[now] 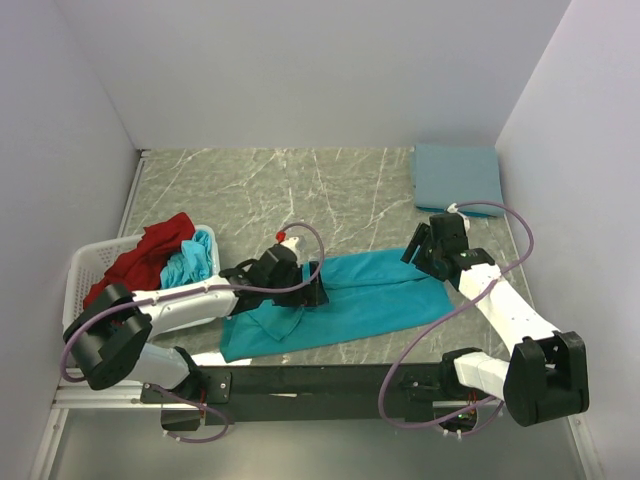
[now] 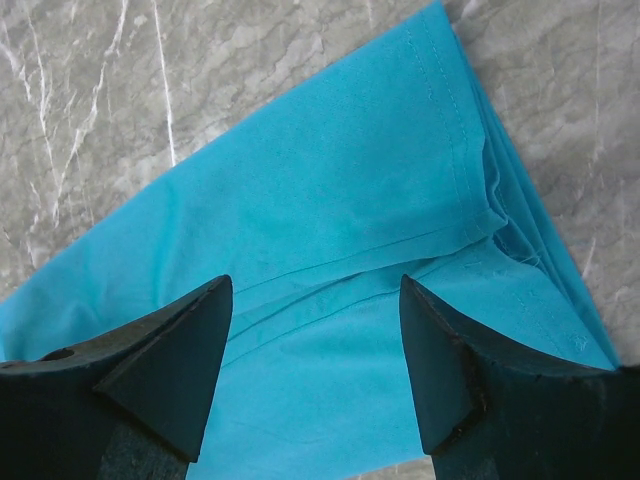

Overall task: Fold and stack the t-shirts
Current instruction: Fold the tshirt

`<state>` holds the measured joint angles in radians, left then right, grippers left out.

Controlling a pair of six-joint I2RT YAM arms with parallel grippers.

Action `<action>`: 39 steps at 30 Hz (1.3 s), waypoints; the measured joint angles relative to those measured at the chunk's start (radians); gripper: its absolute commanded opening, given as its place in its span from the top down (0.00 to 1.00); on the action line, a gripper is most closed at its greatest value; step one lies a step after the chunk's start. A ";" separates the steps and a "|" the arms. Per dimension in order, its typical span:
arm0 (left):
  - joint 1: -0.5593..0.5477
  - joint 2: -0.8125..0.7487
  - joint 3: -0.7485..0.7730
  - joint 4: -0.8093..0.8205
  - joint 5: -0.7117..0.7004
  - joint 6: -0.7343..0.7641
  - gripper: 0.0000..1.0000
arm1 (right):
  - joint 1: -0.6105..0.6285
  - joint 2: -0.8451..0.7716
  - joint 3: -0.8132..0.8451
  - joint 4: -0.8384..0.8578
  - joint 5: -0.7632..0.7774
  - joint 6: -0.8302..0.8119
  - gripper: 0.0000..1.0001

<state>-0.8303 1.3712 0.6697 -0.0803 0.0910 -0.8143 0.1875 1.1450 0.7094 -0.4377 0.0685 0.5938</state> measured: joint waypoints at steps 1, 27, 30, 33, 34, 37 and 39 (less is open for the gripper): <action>-0.011 0.000 0.010 -0.008 -0.012 0.006 0.06 | 0.000 0.000 -0.001 0.001 0.001 0.000 0.26; -0.029 0.113 0.161 -0.135 -0.148 0.074 0.08 | 0.000 0.017 -0.004 0.008 0.004 0.000 0.25; -0.029 0.132 0.161 -0.114 -0.123 0.075 0.08 | 0.000 0.017 -0.005 0.009 0.008 0.000 0.25; -0.029 0.134 0.161 -0.090 -0.105 0.077 0.09 | 0.000 0.019 -0.007 0.011 0.009 0.000 0.25; -0.030 0.135 0.161 -0.087 -0.103 0.077 0.10 | 0.000 0.023 -0.008 0.012 0.010 0.000 0.26; -0.035 0.150 0.161 -0.082 -0.103 0.081 0.10 | 0.000 0.029 -0.010 0.011 0.010 0.000 0.25; -0.043 0.154 0.161 -0.086 -0.103 0.088 0.09 | 0.000 0.030 -0.010 0.012 0.010 0.000 0.25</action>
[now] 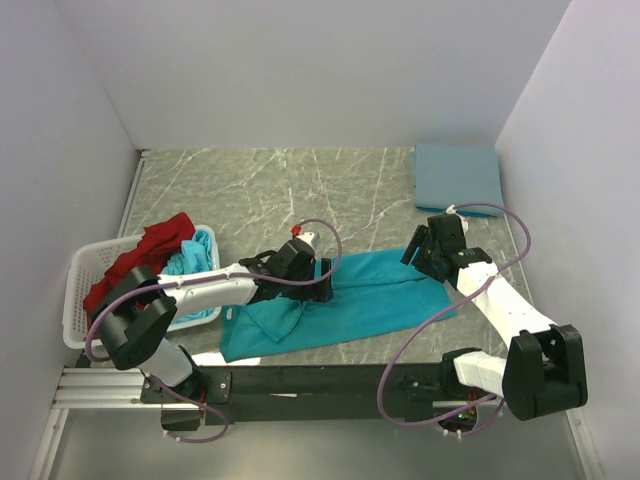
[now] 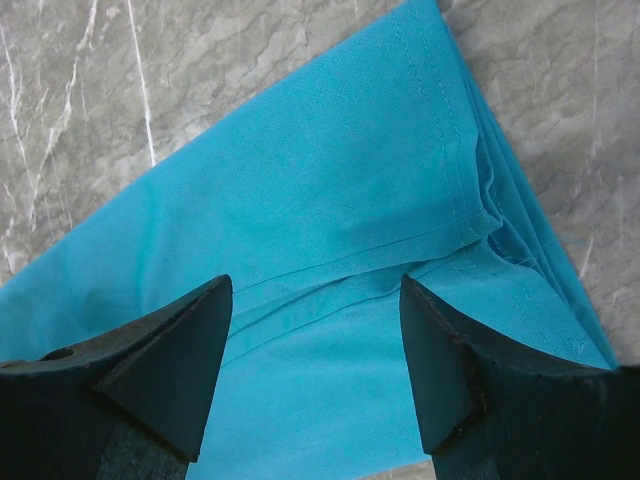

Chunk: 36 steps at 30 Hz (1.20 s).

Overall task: Fold and stack the t-shirts
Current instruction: Fold the tshirt

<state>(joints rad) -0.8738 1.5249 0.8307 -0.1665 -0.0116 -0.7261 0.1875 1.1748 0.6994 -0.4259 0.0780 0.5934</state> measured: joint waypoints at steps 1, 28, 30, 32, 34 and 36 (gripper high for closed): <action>-0.004 0.000 0.000 -0.001 0.000 0.005 0.09 | 0.000 0.000 0.000 0.000 0.000 0.000 0.25; -0.005 -0.164 -0.013 -0.136 -0.210 -0.026 0.01 | 0.002 0.112 0.056 0.068 -0.109 -0.034 0.24; 0.014 -0.181 -0.055 -0.110 -0.205 -0.047 0.01 | 0.007 0.165 0.068 0.079 -0.124 -0.037 0.21; 0.049 -0.187 -0.117 -0.074 -0.172 -0.074 0.00 | 0.016 0.219 0.076 0.089 -0.133 -0.040 0.21; 0.081 -0.187 -0.182 -0.031 -0.138 -0.100 0.01 | 0.025 0.262 0.087 0.092 -0.141 -0.041 0.21; 0.106 -0.187 -0.235 0.012 -0.119 -0.122 0.00 | 0.031 0.302 0.093 0.104 -0.148 -0.040 0.20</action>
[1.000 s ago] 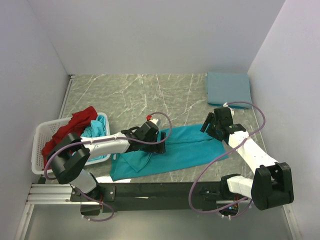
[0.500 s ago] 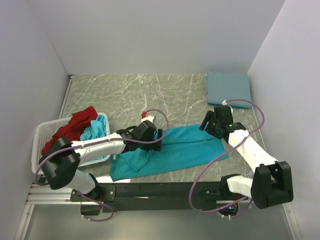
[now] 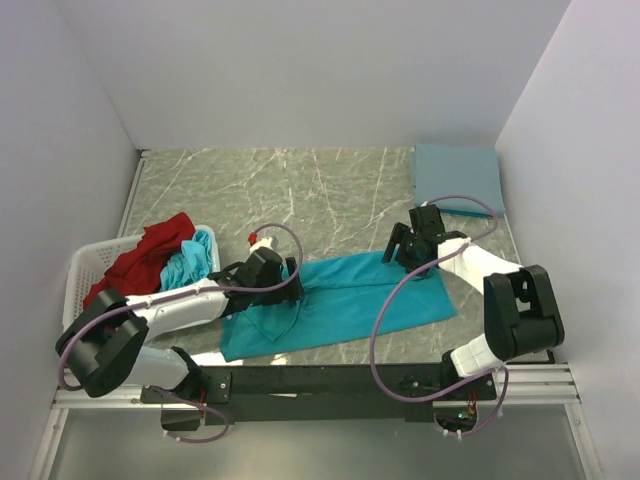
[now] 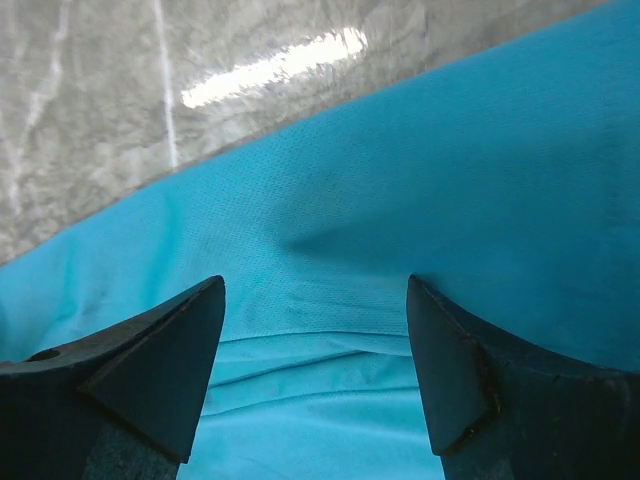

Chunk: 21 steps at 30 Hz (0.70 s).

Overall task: Fold and stack the t-shirts
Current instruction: Fold the tshirt

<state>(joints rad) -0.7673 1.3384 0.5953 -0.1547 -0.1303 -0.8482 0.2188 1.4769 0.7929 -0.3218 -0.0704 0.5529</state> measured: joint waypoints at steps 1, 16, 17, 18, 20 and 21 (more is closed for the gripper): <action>0.010 -0.007 -0.003 0.022 0.014 -0.011 0.01 | 0.002 0.014 0.000 0.004 -0.002 0.000 0.20; 0.236 0.414 0.319 0.281 0.154 0.100 0.00 | 0.059 -0.232 -0.246 0.056 -0.017 0.068 0.11; 0.243 0.466 0.385 0.284 0.159 0.114 0.00 | 0.075 -0.268 -0.272 0.046 -0.022 0.080 0.10; 0.247 0.517 0.440 0.294 0.163 0.131 0.01 | 0.096 -0.304 -0.298 0.047 -0.026 0.090 0.10; 0.252 0.621 0.564 0.312 0.196 0.157 0.02 | 0.145 -0.364 -0.341 0.049 -0.044 0.113 0.09; 0.253 0.676 0.632 0.314 0.218 0.167 0.02 | 0.164 -0.385 -0.357 0.053 -0.054 0.122 0.09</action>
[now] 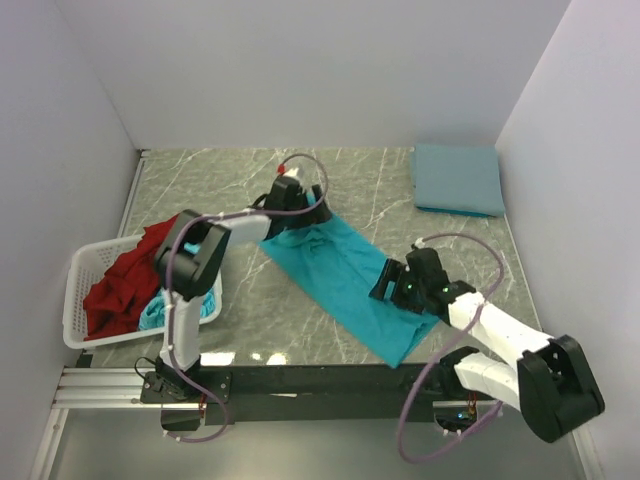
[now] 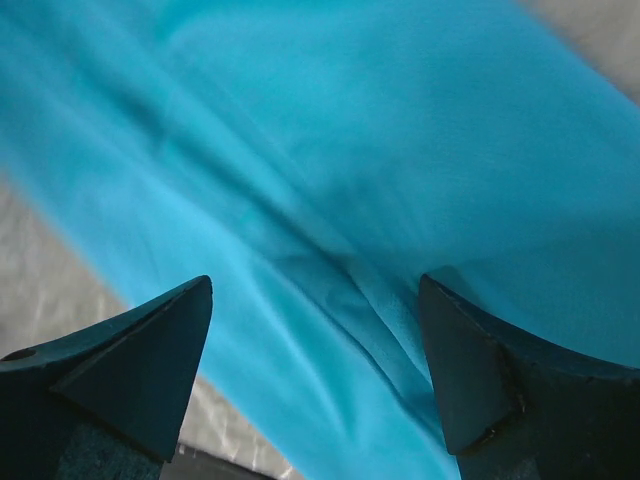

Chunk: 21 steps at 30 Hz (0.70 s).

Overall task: Fold and stack the t-shirts
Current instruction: Fold the tshirt

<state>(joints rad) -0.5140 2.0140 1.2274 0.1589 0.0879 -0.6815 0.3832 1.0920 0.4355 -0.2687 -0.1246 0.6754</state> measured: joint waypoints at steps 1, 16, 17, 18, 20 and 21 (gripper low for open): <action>0.002 0.056 0.075 -0.003 0.029 0.010 0.02 | 0.030 -0.022 -0.019 0.014 -0.009 0.016 0.09; -0.002 0.572 0.772 0.076 0.418 -0.091 0.01 | 0.507 0.245 0.093 0.255 -0.094 0.180 0.07; -0.002 0.572 0.772 0.074 0.417 -0.091 0.01 | 0.515 0.262 0.109 0.251 -0.091 0.180 0.07; -0.002 0.572 0.776 0.068 0.409 -0.089 0.01 | 0.525 0.277 0.126 0.243 -0.082 0.180 0.07; -0.003 0.572 0.786 0.055 0.390 -0.083 0.01 | 0.541 0.291 0.150 0.218 -0.066 0.179 0.07; -0.003 0.573 0.795 0.042 0.377 -0.078 0.00 | 0.550 0.292 0.157 0.205 -0.058 0.177 0.07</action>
<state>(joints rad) -0.5171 2.5874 2.0220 0.2008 0.4644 -0.7597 0.9333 1.3842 0.5922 -0.0639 -0.1822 0.8528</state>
